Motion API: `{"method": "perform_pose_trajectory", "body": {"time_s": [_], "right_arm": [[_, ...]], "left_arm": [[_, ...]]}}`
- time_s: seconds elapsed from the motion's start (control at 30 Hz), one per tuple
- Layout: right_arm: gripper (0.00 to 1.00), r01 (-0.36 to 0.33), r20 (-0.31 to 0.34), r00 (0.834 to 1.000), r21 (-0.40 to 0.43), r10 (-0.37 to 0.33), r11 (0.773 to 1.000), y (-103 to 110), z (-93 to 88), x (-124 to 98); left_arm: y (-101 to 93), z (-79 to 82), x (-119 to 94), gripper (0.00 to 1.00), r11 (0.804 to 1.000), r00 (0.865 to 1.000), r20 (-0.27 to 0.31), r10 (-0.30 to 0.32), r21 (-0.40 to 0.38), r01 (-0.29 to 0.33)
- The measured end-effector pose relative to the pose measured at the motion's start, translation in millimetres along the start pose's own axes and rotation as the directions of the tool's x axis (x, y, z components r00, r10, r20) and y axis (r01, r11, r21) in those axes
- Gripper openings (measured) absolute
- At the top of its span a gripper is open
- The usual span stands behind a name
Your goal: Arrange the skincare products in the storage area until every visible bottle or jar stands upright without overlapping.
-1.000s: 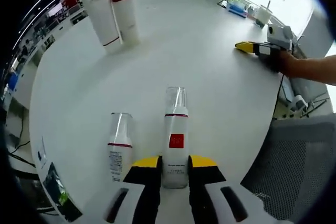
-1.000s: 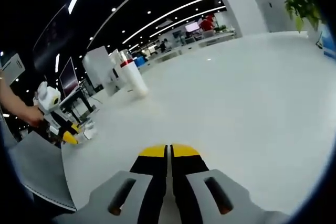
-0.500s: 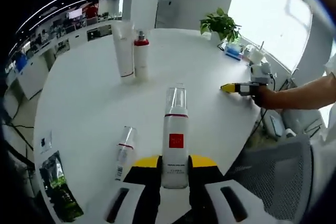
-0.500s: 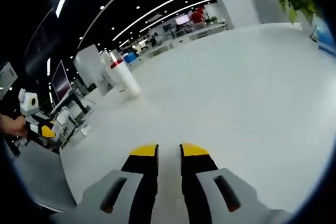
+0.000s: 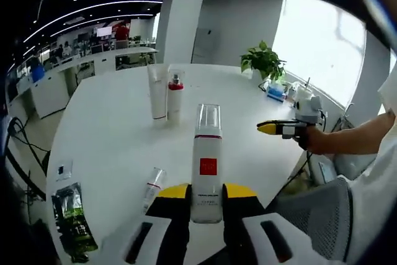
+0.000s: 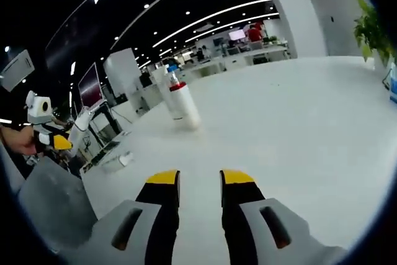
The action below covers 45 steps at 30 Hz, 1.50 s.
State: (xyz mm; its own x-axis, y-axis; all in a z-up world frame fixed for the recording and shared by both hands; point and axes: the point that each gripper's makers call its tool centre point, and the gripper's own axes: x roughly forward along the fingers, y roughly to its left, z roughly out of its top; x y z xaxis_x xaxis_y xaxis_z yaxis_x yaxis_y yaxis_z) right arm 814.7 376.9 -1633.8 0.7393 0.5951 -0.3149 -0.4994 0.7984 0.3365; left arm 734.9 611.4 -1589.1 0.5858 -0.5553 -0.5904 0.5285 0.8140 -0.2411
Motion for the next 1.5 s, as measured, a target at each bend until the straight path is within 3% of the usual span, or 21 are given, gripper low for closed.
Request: {"method": "perform_pose_trajectory", "body": {"time_s": [0.13, 0.2, 0.27, 0.3, 0.33, 0.43, 0.5, 0.63, 0.67, 0.73, 0.87, 1.13, 1.3, 1.4, 1.5], "right_arm": [[0.28, -0.086, 0.033, 0.996, 0.007, 0.086, 0.996, 40.4, 17.5, 10.0], [0.3, -0.111, 0.02, 0.994, 0.011, 0.111, 0.994, 59.6, 21.3, 15.8], [0.27, -0.101, -0.032, 0.994, 0.099, 0.105, 0.99, 71.6, 15.2, 22.4], [0.26, -0.195, -0.046, 0.977, 0.183, 0.206, 0.964, 97.6, 13.6, 25.0], [0.28, -0.223, -0.026, 0.972, 0.208, 0.234, 0.952, 108.2, 16.9, 27.9], [0.39, -0.271, -0.013, 0.96, 0.21, 0.28, 0.939, 133.6, 23.0, 31.8], [0.41, -0.332, -0.014, 0.937, 0.272, 0.349, 0.903, 161.3, 29.4, 34.0], [0.42, -0.4, 0.017, 0.907, 0.348, 0.421, 0.848, 195.9, 44.1, 37.9], [0.42, -0.397, 0.014, 0.908, 0.351, 0.419, 0.848, 201.7, 47.0, 40.1], [0.4, -0.391, 0.01, 0.909, 0.365, 0.416, 0.845, 209.8, 50.9, 42.4], [0.34, -0.392, 0.035, 0.907, 0.429, 0.419, 0.814, 220.5, 58.0, 44.1], [0.19, -0.355, 0.015, 0.92, 0.454, 0.391, 0.817, 222.1, 55.7, 42.1], [0.18, -0.349, 0.021, 0.922, 0.482, 0.388, 0.803, 220.9, 53.7, 38.4], [0.17, -0.354, 0.021, 0.921, 0.463, 0.389, 0.813, 220.1, 54.2, 34.3], [0.17, -0.372, 0.006, 0.914, 0.41, 0.405, 0.833, 220.5, 54.9, 27.2]], "left_arm": [[-2.3, 7.3, -3.7, 0.19, 1.0, 0.999, 0.039, -0.001, -0.004, 0.001], [-3.0, 10.8, -4.1, 0.19, 1.0, 0.998, 0.057, -0.003, -0.001, 0.003], [-3.8, 12.6, -4.0, 0.19, 1.0, 0.998, 0.065, -0.008, 0.0, 0.008], [-4.4, 14.7, -4.3, 0.19, 1.0, 0.997, 0.076, -0.012, 0.003, 0.011], [-4.7, 15.6, -4.4, 0.19, 1.0, 0.997, 0.081, -0.013, 0.004, 0.013], [-7.2, 20.2, -5.6, 0.19, 1.0, 0.995, 0.103, -0.018, 0.001, 0.018], [-9.0, 23.6, -6.9, 0.19, 1.0, 0.992, 0.121, -0.018, 0.005, 0.018], [-13.7, 25.4, -8.2, 0.19, 1.0, 0.991, 0.132, -0.023, 0.022, 0.02], [-15.3, 25.8, -8.6, 0.19, 0.999, 0.991, 0.133, -0.022, 0.034, 0.018], [-18.0, 27.1, -9.5, 0.19, 0.999, 0.99, 0.14, -0.026, 0.047, 0.02], [-24.3, 28.0, -10.0, 0.19, 0.996, 0.989, 0.141, -0.039, 0.083, 0.028], [-29.7, 30.1, -16.4, 0.19, 0.992, 0.985, 0.163, -0.058, 0.12, 0.038], [-33.2, 29.4, -16.6, 0.19, 0.988, 0.986, 0.15, -0.068, 0.151, 0.045], [-37.1, 28.5, -14.8, 0.19, 0.984, 0.987, 0.139, -0.082, 0.167, 0.059], [-47.3, 26.2, -12.2, 0.21, 0.973, 0.98, 0.121, -0.157, 0.186, 0.133]]}}
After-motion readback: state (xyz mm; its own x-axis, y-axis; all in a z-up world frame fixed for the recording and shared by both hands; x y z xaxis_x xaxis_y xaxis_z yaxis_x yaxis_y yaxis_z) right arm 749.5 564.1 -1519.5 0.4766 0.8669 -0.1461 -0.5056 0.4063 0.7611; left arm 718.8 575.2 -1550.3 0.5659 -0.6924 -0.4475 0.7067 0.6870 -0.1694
